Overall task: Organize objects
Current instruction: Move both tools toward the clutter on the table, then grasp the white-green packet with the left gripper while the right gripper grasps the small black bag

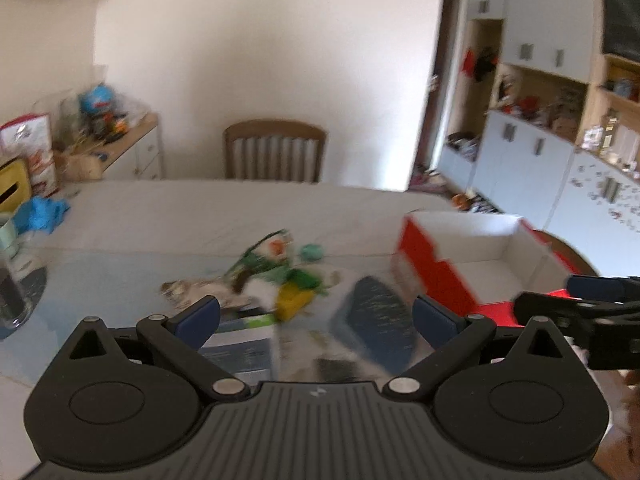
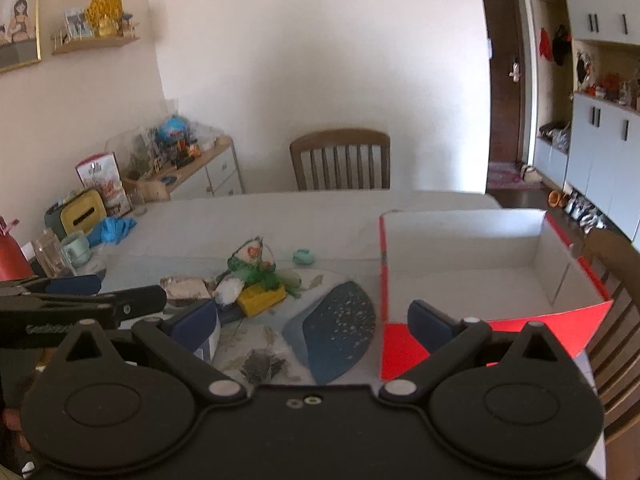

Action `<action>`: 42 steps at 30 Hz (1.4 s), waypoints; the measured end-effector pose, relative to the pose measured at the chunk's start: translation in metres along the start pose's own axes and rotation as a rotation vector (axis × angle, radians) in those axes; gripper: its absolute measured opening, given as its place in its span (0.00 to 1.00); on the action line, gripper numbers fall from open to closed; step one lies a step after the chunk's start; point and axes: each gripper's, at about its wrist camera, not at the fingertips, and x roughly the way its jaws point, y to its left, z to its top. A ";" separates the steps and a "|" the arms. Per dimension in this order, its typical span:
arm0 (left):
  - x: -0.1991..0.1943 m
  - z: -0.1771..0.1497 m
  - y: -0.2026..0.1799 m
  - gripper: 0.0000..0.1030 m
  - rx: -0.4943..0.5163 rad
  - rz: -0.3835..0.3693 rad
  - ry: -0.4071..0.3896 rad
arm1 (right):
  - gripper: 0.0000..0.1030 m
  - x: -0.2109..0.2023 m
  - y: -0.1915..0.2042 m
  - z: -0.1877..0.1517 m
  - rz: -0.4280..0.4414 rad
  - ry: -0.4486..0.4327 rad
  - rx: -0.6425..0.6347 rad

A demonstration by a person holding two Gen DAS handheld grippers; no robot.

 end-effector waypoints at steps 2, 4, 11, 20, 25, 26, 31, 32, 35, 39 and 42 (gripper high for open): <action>0.014 0.000 0.012 1.00 -0.004 0.023 0.031 | 0.99 0.014 0.005 0.000 0.010 0.025 -0.018; 0.026 -0.002 0.023 1.00 0.013 0.038 0.039 | 0.98 0.029 0.010 -0.002 0.024 0.062 -0.042; 0.071 -0.018 0.059 1.00 0.105 0.056 0.089 | 0.98 0.079 0.027 -0.015 0.049 0.191 -0.096; 0.115 -0.036 0.099 0.99 0.164 0.017 0.169 | 0.96 0.132 0.040 -0.027 0.070 0.328 -0.132; 0.134 -0.041 0.115 0.99 0.136 -0.047 0.219 | 0.94 0.161 0.046 -0.034 0.065 0.392 -0.152; 0.138 -0.042 0.117 0.99 0.123 -0.060 0.229 | 0.93 0.165 0.047 -0.035 0.066 0.403 -0.151; 0.145 -0.046 0.123 0.99 0.113 -0.110 0.258 | 0.89 0.186 0.053 -0.039 0.059 0.440 -0.171; 0.146 -0.047 0.124 0.99 0.110 -0.117 0.262 | 0.87 0.190 0.055 -0.039 0.059 0.446 -0.181; 0.149 -0.049 0.125 0.98 0.099 -0.131 0.274 | 0.83 0.198 0.059 -0.041 0.051 0.465 -0.197; 0.151 -0.050 0.125 0.92 0.087 -0.148 0.278 | 0.77 0.204 0.064 -0.043 0.053 0.489 -0.216; 0.152 -0.051 0.125 0.75 0.079 -0.158 0.281 | 0.73 0.207 0.067 -0.044 0.053 0.501 -0.233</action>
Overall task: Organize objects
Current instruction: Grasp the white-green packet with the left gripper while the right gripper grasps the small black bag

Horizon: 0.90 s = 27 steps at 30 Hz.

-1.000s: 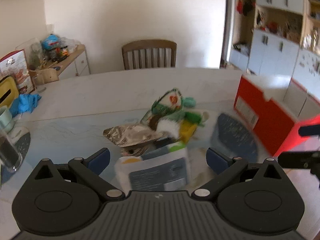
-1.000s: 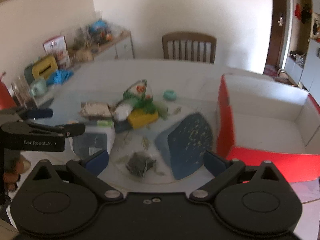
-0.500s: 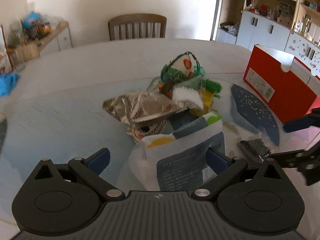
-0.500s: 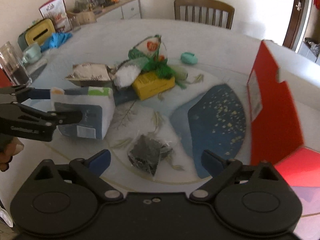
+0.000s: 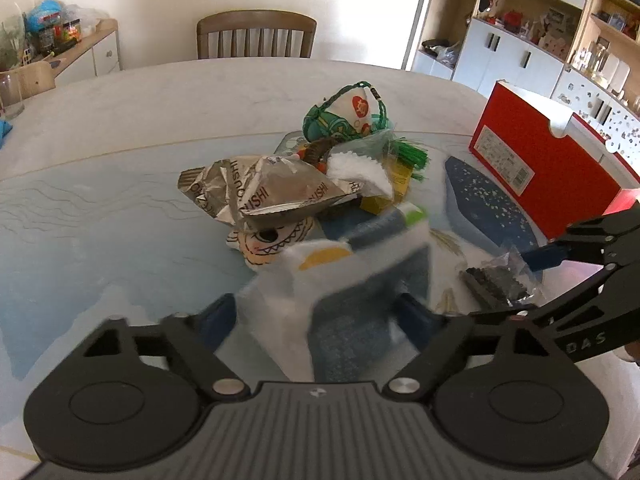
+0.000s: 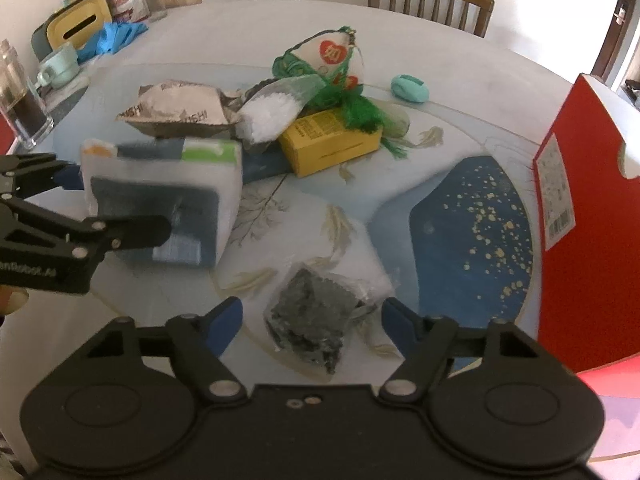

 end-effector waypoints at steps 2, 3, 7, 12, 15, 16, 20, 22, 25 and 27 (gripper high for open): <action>-0.001 -0.001 0.000 0.67 -0.012 -0.002 -0.001 | 0.69 0.000 0.001 0.001 -0.002 0.000 -0.001; -0.002 -0.001 0.000 0.65 -0.018 -0.009 -0.005 | 0.67 0.000 0.001 0.001 -0.002 -0.001 -0.001; -0.006 -0.002 -0.003 0.49 -0.023 -0.015 -0.016 | 0.51 -0.003 -0.001 0.001 -0.005 -0.004 -0.003; -0.010 -0.002 -0.012 0.37 -0.032 -0.014 -0.011 | 0.37 -0.007 -0.001 -0.002 0.004 -0.007 -0.012; -0.015 -0.002 -0.021 0.34 -0.022 -0.006 -0.015 | 0.34 -0.013 -0.005 -0.005 0.016 -0.015 -0.010; -0.017 -0.002 -0.024 0.33 -0.022 -0.007 -0.019 | 0.33 -0.016 -0.007 -0.006 0.019 -0.020 -0.006; -0.025 0.001 -0.037 0.29 -0.023 0.014 -0.040 | 0.33 -0.031 -0.017 -0.009 0.037 -0.036 0.010; -0.030 0.003 -0.044 0.29 -0.028 0.019 -0.052 | 0.33 -0.042 -0.023 -0.011 0.051 -0.052 0.015; -0.037 0.007 -0.056 0.28 -0.034 0.027 -0.069 | 0.33 -0.058 -0.032 -0.012 0.056 -0.071 0.012; -0.040 0.009 -0.066 0.28 -0.030 0.035 -0.081 | 0.33 -0.069 -0.039 -0.012 0.067 -0.086 0.010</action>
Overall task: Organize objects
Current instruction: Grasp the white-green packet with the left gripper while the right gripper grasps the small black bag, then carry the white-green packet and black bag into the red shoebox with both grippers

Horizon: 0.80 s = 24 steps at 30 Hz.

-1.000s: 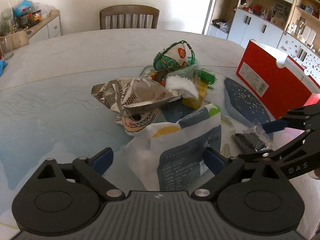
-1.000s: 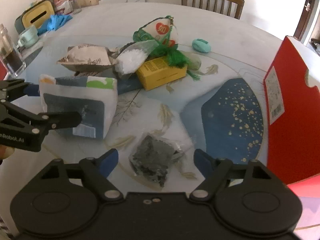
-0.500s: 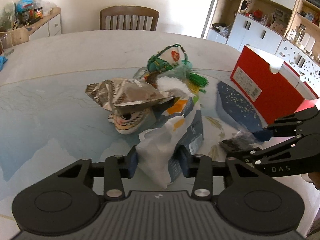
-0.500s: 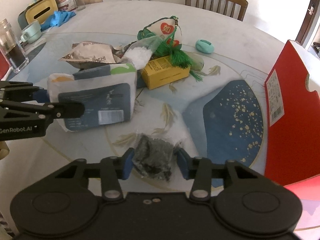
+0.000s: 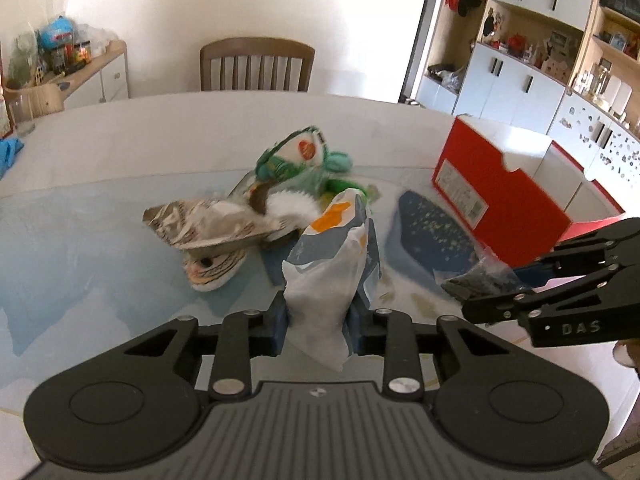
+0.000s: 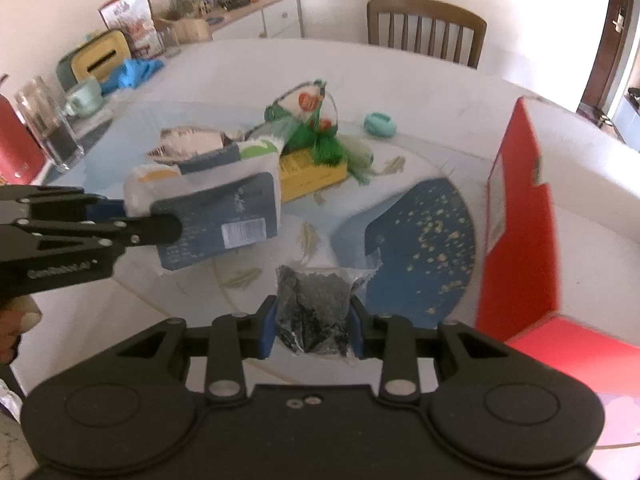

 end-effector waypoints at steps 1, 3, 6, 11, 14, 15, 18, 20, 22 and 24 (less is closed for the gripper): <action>-0.002 0.002 -0.005 0.27 0.001 0.008 -0.006 | 0.33 -0.006 -0.004 0.000 0.003 -0.005 0.002; -0.006 0.005 -0.015 0.27 0.003 0.009 -0.019 | 0.33 -0.017 -0.009 0.001 0.006 -0.019 -0.007; -0.014 0.012 -0.030 0.27 0.007 0.008 -0.047 | 0.33 -0.033 -0.019 0.003 0.017 -0.043 -0.008; -0.026 0.027 -0.058 0.27 0.015 -0.005 -0.089 | 0.33 -0.057 -0.036 0.006 0.025 -0.082 -0.007; -0.029 0.036 -0.074 0.27 0.027 -0.013 -0.110 | 0.33 -0.067 -0.048 0.008 0.022 -0.102 -0.004; -0.030 0.039 -0.079 0.27 0.030 -0.015 -0.117 | 0.33 -0.071 -0.053 0.009 0.019 -0.111 -0.003; -0.033 0.048 -0.094 0.27 0.041 -0.030 -0.138 | 0.33 -0.082 -0.065 0.009 0.007 -0.135 0.000; -0.033 0.055 -0.104 0.27 0.052 -0.040 -0.146 | 0.33 -0.088 -0.077 0.009 0.002 -0.149 0.010; -0.032 0.064 -0.115 0.27 0.065 -0.051 -0.154 | 0.33 -0.093 -0.089 0.009 -0.017 -0.161 0.016; -0.028 0.071 -0.128 0.27 0.083 -0.065 -0.159 | 0.33 -0.096 -0.102 0.008 -0.035 -0.167 0.028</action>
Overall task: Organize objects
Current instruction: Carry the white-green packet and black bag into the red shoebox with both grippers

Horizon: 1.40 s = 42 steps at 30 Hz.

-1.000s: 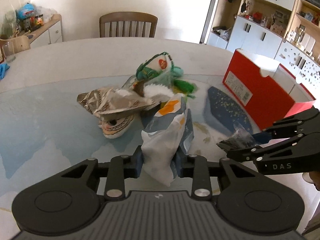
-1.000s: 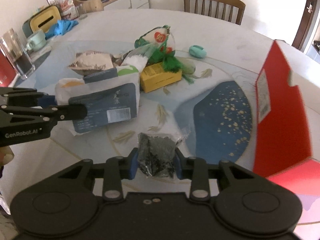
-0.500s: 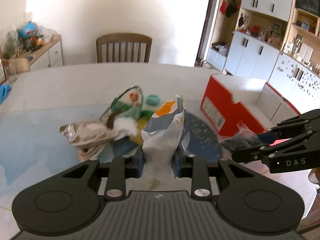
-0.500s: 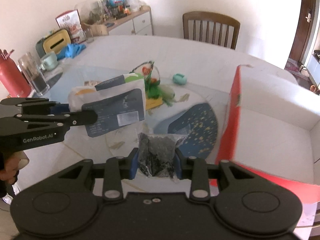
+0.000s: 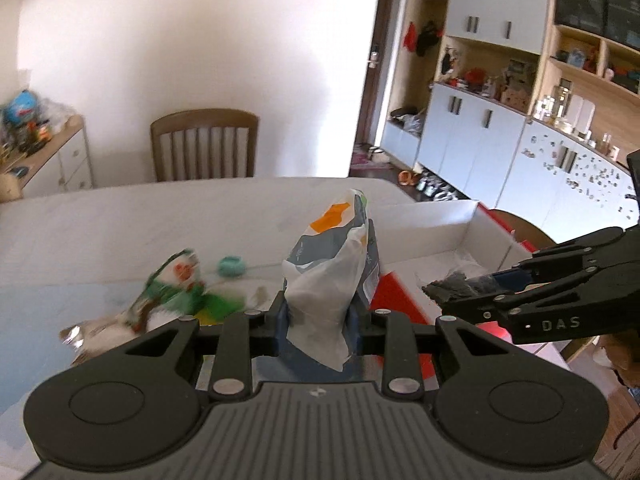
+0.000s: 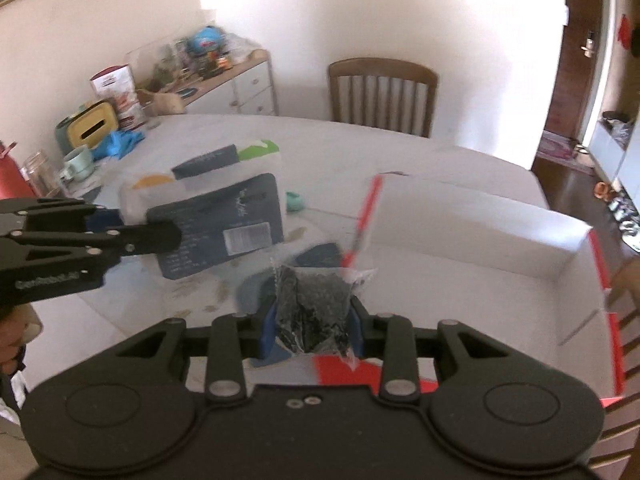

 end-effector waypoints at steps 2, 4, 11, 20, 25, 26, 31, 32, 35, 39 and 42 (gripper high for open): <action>0.006 0.007 -0.013 0.27 0.023 -0.014 -0.005 | 0.33 -0.001 -0.015 -0.001 -0.022 -0.002 0.018; 0.012 0.012 -0.025 0.27 0.042 -0.029 -0.007 | 0.33 -0.002 -0.029 -0.002 -0.042 -0.001 0.037; 0.050 0.032 -0.065 0.27 0.089 -0.069 0.024 | 0.33 -0.005 -0.076 -0.006 -0.110 -0.009 0.094; 0.114 0.049 -0.104 0.27 0.140 -0.091 0.104 | 0.33 0.007 -0.127 -0.016 -0.163 0.029 0.129; 0.150 0.052 -0.124 0.27 0.175 -0.101 0.168 | 0.33 0.022 -0.146 -0.022 -0.173 0.072 0.137; 0.156 0.052 -0.127 0.27 0.178 -0.104 0.177 | 0.33 0.026 -0.148 -0.023 -0.169 0.084 0.135; 0.187 0.053 -0.140 0.27 0.198 -0.141 0.241 | 0.33 0.043 -0.150 -0.027 -0.168 0.139 0.102; 0.194 0.053 -0.143 0.27 0.207 -0.145 0.250 | 0.33 0.045 -0.151 -0.028 -0.165 0.149 0.101; 0.210 0.054 -0.152 0.27 0.229 -0.164 0.273 | 0.33 0.050 -0.154 -0.032 -0.155 0.172 0.090; 0.227 0.054 -0.164 0.27 0.257 -0.182 0.295 | 0.33 0.057 -0.158 -0.037 -0.154 0.200 0.077; 0.238 0.052 -0.171 0.27 0.277 -0.183 0.311 | 0.33 0.061 -0.160 -0.042 -0.165 0.225 0.074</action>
